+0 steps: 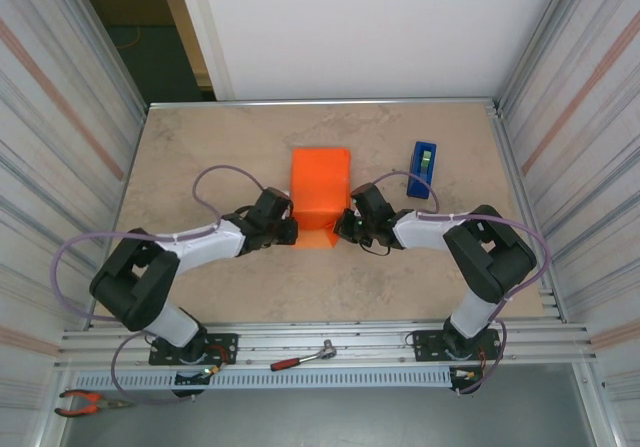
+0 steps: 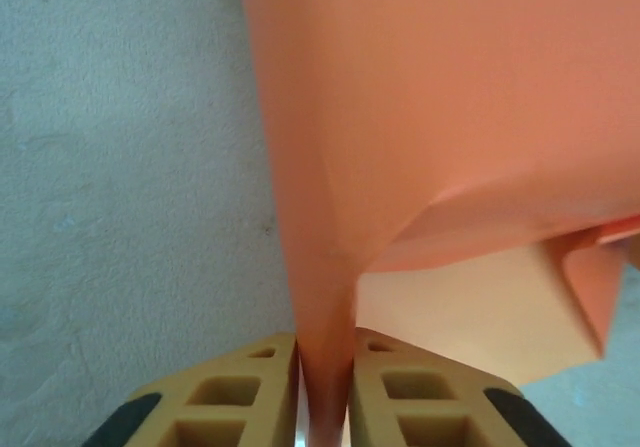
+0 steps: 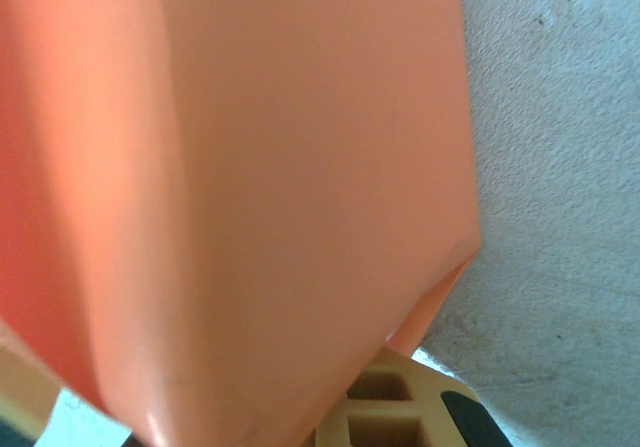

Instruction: Wrap the gift box in paper

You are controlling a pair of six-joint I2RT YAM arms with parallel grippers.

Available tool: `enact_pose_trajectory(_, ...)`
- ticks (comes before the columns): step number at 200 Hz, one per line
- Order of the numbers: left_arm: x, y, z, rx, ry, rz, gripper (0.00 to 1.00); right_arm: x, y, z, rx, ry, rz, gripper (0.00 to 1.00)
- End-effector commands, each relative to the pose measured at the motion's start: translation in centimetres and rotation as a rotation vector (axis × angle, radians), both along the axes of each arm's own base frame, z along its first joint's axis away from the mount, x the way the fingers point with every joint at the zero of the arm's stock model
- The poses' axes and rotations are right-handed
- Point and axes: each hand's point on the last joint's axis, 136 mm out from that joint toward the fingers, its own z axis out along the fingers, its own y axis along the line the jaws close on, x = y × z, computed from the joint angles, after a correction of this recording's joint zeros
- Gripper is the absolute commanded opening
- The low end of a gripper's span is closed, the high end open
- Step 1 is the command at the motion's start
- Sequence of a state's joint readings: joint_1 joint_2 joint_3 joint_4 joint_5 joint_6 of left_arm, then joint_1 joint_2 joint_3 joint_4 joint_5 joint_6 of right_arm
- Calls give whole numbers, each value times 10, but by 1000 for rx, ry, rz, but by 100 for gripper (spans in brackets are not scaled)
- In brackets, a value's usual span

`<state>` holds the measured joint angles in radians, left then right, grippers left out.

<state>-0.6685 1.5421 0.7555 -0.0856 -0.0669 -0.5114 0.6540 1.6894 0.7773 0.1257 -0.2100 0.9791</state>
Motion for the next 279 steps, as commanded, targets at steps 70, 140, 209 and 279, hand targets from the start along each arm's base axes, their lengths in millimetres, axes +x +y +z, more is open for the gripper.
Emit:
enact_pose_trajectory(70, 5, -6, -30, 179, -34, 22, 2, 9, 12, 9, 5, -21, 29, 0)
enact_pose_trajectory(140, 4, 2, 13, 171, -68, 28, 50, 4, 5, -10, -26, 10, 22, 0)
enact_pose_trajectory(209, 14, 49, 30, 0, 10, 177, 48, -2, -5, -33, -45, 47, 14, 0)
enact_pose_trajectory(279, 4, 31, -7, -56, 149, 97, 13, -6, -11, -38, -52, 57, 8, 0)
